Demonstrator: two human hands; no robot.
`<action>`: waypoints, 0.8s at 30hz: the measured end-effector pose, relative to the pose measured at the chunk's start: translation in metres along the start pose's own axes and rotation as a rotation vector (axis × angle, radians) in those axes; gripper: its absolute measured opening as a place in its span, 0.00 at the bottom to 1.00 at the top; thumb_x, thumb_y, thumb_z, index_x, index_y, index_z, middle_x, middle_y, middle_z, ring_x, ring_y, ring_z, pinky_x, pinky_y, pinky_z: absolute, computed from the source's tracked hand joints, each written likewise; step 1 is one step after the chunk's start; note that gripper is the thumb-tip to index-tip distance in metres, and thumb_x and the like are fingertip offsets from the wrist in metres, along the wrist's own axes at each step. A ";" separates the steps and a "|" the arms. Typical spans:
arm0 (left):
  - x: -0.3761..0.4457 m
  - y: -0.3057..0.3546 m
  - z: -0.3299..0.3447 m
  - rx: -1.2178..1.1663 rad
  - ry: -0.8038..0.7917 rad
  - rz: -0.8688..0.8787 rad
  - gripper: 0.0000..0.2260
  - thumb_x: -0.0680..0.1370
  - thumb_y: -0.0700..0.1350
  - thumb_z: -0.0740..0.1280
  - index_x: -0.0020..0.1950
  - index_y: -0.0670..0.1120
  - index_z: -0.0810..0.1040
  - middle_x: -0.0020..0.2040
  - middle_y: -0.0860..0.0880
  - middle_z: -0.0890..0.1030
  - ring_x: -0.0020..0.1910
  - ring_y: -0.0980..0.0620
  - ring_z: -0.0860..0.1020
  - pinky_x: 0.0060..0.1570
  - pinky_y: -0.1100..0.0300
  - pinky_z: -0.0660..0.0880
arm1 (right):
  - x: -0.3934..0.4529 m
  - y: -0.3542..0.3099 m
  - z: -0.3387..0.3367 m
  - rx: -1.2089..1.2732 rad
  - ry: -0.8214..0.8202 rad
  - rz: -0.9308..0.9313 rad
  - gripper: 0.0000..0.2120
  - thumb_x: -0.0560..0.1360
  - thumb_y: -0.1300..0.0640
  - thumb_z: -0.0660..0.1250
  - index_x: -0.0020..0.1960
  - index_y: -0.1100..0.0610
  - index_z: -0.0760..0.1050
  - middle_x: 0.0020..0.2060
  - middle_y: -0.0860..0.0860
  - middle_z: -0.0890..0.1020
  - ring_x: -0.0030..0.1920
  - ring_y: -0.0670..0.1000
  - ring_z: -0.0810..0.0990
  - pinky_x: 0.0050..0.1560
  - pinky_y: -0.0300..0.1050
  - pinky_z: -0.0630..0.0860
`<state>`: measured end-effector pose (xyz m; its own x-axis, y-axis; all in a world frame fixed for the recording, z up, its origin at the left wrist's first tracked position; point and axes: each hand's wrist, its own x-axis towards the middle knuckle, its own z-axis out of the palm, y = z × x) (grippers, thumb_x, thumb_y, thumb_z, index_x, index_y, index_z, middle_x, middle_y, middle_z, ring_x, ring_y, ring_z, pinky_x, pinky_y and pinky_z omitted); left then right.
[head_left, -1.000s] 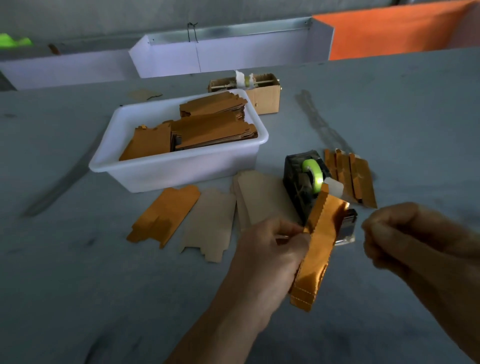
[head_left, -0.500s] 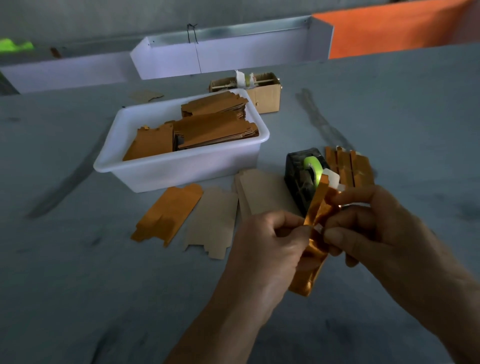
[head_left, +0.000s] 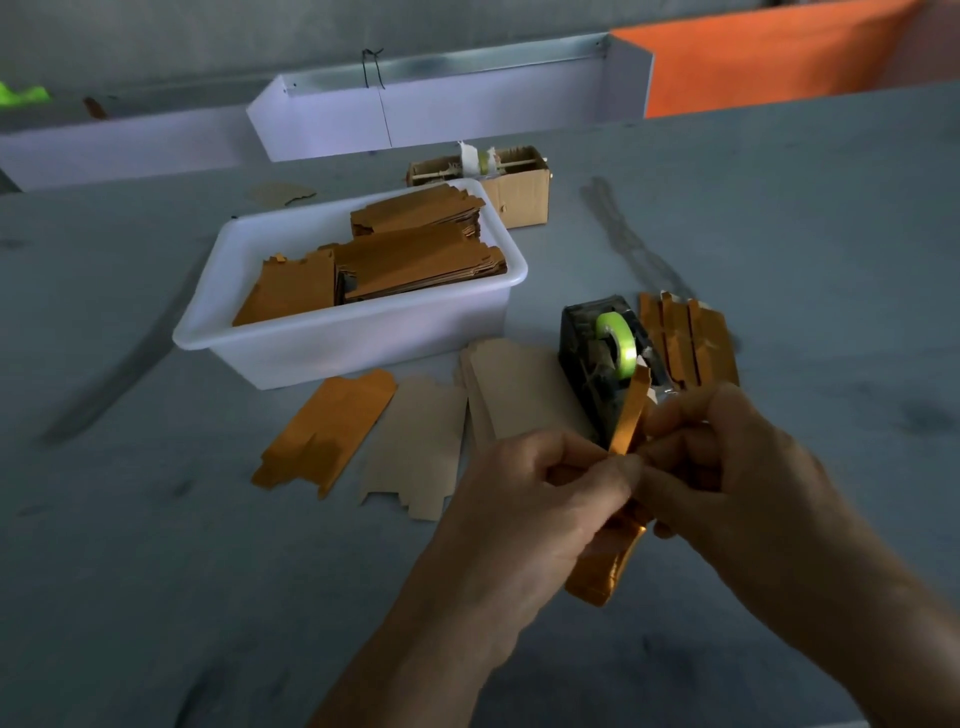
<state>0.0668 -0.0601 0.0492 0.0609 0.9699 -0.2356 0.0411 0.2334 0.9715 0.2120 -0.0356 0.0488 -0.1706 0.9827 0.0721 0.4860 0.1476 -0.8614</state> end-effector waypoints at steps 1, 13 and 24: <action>0.000 -0.001 0.000 0.012 0.009 0.010 0.05 0.76 0.47 0.69 0.46 0.46 0.82 0.41 0.50 0.85 0.40 0.54 0.85 0.46 0.57 0.82 | -0.001 -0.001 0.001 -0.009 0.006 0.004 0.13 0.68 0.56 0.73 0.43 0.47 0.69 0.34 0.38 0.82 0.32 0.39 0.81 0.28 0.33 0.73; -0.005 -0.009 0.013 0.053 0.212 0.089 0.07 0.77 0.39 0.67 0.40 0.44 0.82 0.32 0.48 0.84 0.33 0.51 0.84 0.39 0.52 0.83 | -0.007 -0.014 -0.002 -0.283 -0.018 -0.012 0.13 0.70 0.55 0.72 0.43 0.47 0.67 0.33 0.43 0.80 0.35 0.39 0.78 0.36 0.30 0.74; -0.009 -0.010 0.006 -0.119 0.227 0.057 0.04 0.77 0.40 0.67 0.44 0.44 0.82 0.37 0.47 0.85 0.36 0.49 0.85 0.36 0.58 0.82 | -0.005 -0.011 -0.002 -0.181 0.011 0.048 0.24 0.55 0.35 0.69 0.45 0.46 0.69 0.34 0.44 0.80 0.36 0.40 0.79 0.36 0.34 0.73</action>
<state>0.0720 -0.0714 0.0412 -0.1660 0.9692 -0.1819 -0.0743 0.1716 0.9824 0.2092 -0.0415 0.0594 -0.1345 0.9901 0.0399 0.6399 0.1175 -0.7594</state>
